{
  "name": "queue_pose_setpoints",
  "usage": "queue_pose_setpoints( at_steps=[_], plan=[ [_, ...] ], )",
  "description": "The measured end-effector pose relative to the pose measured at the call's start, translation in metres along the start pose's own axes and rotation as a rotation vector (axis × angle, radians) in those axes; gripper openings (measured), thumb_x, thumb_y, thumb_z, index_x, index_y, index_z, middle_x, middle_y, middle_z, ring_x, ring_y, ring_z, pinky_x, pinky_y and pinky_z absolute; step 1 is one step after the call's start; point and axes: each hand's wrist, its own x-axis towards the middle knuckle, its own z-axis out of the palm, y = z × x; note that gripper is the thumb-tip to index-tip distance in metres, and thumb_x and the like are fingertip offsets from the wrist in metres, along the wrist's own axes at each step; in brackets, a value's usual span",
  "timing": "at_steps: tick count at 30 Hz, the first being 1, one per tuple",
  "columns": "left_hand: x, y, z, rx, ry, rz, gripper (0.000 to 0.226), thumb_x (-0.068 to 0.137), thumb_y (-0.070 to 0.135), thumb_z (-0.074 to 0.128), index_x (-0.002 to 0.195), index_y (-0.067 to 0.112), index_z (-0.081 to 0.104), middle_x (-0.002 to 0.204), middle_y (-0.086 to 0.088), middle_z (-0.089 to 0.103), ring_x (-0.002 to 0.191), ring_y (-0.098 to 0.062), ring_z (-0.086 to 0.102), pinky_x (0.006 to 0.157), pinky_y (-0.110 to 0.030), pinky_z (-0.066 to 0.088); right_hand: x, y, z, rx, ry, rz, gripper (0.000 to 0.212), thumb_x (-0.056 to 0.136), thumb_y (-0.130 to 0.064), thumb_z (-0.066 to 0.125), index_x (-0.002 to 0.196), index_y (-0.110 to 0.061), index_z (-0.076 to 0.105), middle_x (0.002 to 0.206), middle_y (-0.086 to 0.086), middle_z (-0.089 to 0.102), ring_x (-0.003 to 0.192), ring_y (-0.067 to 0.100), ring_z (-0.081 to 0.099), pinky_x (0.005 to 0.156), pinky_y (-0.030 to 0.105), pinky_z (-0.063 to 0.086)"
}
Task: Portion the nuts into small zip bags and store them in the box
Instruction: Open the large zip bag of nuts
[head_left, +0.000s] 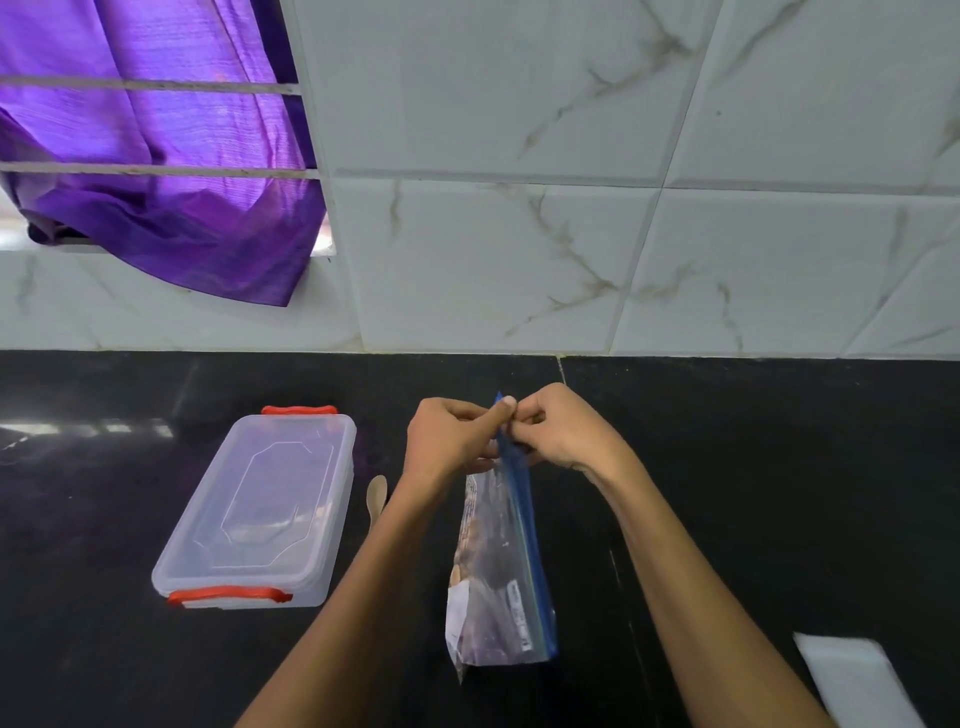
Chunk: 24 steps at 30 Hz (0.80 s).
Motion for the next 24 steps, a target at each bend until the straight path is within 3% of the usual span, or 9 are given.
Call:
queue_pose_setpoints(
  at_steps=[8,12,16,18,20,22,24],
  plan=[
    [0.006,0.004,-0.003,0.121,-0.024,0.038,0.013,0.086,0.013,0.069,0.085,0.001,0.072,0.075,-0.014,0.069,0.06,-0.012,0.064,0.05,-0.013,0.052,-0.003,-0.002,0.003,0.015,0.008,0.036,0.023,0.092,-0.014,0.055,0.09,0.002,0.071,0.082,0.014,0.07,0.072,0.019,0.069,0.08,0.033,0.058],
    [0.008,0.002,-0.001,0.242,-0.007,0.084,0.009,0.089,0.013,0.066,0.091,0.006,0.071,0.072,-0.007,0.068,0.061,-0.01,0.064,0.059,-0.019,0.055,-0.003,-0.002,0.002,-0.004,-0.006,0.042,0.023,0.093,-0.014,0.053,0.088,0.002,0.068,0.071,0.005,0.066,0.068,0.017,0.069,0.078,0.033,0.058],
    [0.006,0.002,-0.002,0.323,-0.006,0.137,0.01,0.09,0.013,0.062,0.084,0.009,0.069,0.065,-0.004,0.065,0.061,-0.013,0.064,0.066,-0.029,0.056,-0.006,-0.005,0.004,-0.047,-0.026,0.039,0.021,0.095,-0.017,0.051,0.083,-0.006,0.064,0.072,0.002,0.062,0.066,0.012,0.064,0.066,0.026,0.054],
    [0.006,0.002,-0.002,0.382,-0.016,0.157,0.016,0.091,0.013,0.058,0.077,0.013,0.064,0.063,-0.004,0.062,0.067,-0.021,0.063,0.072,-0.037,0.055,-0.007,-0.008,0.009,-0.087,-0.026,0.037,0.022,0.097,-0.02,0.048,0.079,-0.013,0.058,0.079,0.006,0.062,0.078,0.02,0.065,0.074,0.034,0.055],
    [0.006,0.0,-0.002,0.411,-0.012,0.158,0.013,0.093,0.014,0.054,0.083,0.011,0.06,0.065,-0.001,0.058,0.071,-0.023,0.063,0.074,-0.04,0.055,-0.01,-0.009,0.012,-0.081,-0.033,0.047,0.017,0.098,-0.021,0.045,0.088,-0.013,0.057,0.088,0.008,0.064,0.082,0.022,0.066,0.078,0.036,0.055],
    [0.003,-0.002,-0.004,0.343,-0.019,0.137,0.009,0.093,0.015,0.055,0.094,0.009,0.061,0.071,-0.002,0.062,0.07,-0.019,0.064,0.07,-0.037,0.058,-0.013,-0.007,0.011,0.036,-0.083,0.053,0.012,0.098,-0.016,0.048,0.101,-0.01,0.059,0.094,0.009,0.068,0.076,0.016,0.067,0.071,0.028,0.057],
    [-0.003,-0.003,-0.007,0.207,-0.082,0.076,0.01,0.092,0.018,0.061,0.101,0.012,0.062,0.079,-0.006,0.067,0.066,-0.012,0.065,0.056,-0.024,0.056,-0.017,-0.005,0.007,0.183,-0.121,0.063,0.014,0.093,-0.006,0.055,0.104,-0.005,0.062,0.094,0.012,0.071,0.074,0.015,0.069,0.065,0.023,0.058]
  ],
)
